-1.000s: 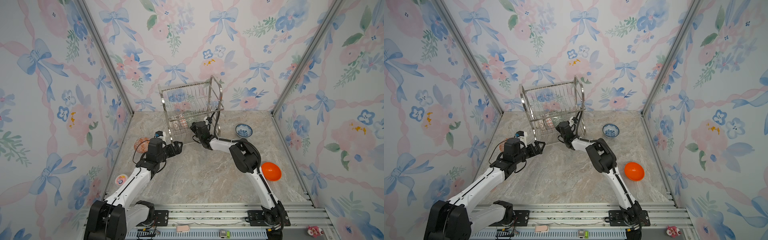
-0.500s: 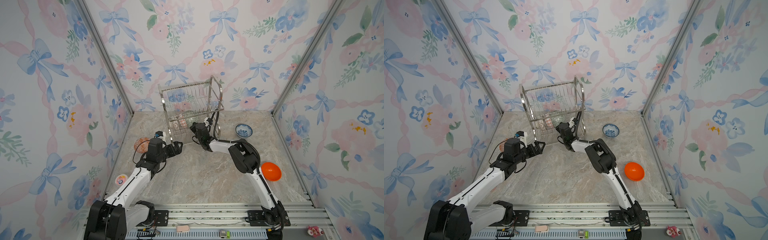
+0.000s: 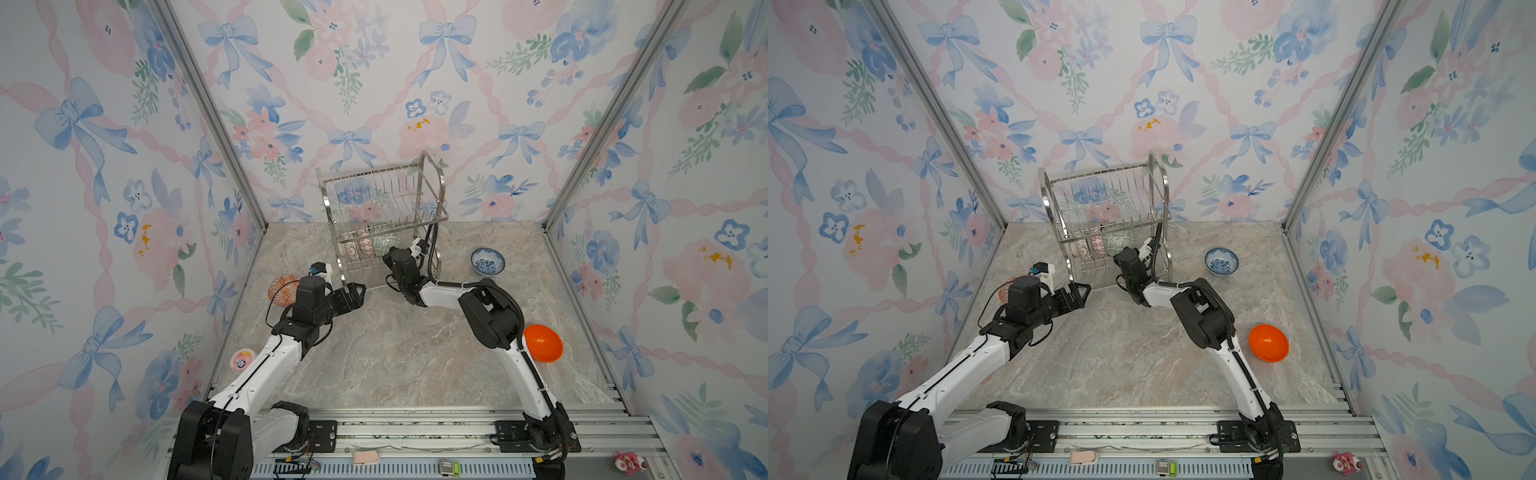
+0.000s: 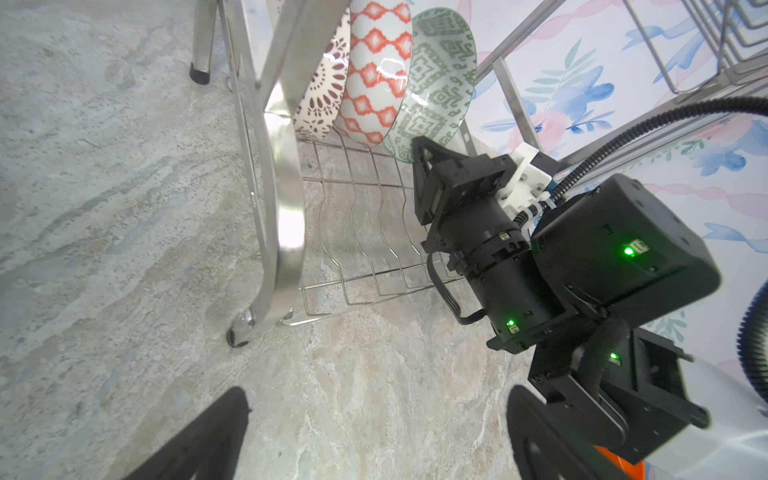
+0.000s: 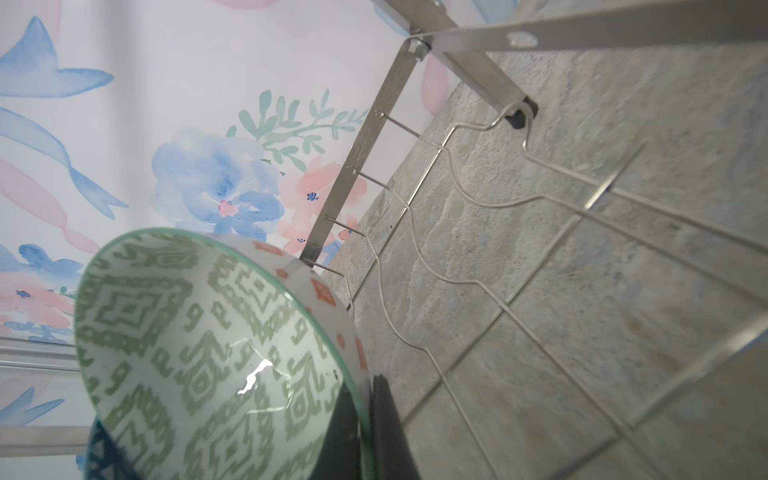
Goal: Load the bowls into the dish rack
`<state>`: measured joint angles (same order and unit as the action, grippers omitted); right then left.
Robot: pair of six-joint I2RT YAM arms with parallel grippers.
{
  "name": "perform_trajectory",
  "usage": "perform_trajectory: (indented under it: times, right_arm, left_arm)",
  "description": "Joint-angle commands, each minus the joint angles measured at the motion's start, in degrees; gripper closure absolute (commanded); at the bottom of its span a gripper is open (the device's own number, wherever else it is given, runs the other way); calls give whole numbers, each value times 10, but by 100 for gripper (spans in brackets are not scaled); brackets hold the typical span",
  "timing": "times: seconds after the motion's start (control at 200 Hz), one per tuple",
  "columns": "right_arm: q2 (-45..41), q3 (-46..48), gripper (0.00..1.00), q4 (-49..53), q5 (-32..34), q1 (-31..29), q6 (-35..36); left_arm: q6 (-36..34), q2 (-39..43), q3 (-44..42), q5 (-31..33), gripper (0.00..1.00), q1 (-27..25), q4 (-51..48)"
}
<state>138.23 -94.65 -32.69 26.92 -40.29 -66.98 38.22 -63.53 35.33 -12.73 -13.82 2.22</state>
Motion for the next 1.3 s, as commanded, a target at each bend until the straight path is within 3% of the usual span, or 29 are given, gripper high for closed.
perform_trajectory:
  times: [0.0, 0.71, 1.295]
  right_arm:
    - [-37, 32, 100, 1, 29, -3, 25]
    - [-158, 165, 100, -73, 10, -5, 93]
    - [-199, 203, 100, -80, -71, -22, 108]
  left_arm:
    - [5, 3, -10, -5, 2, 1, 9]
    - [0, 10, -11, 12, 2, -1, 3]
    - [-6, 4, -9, 26, 2, -11, -4]
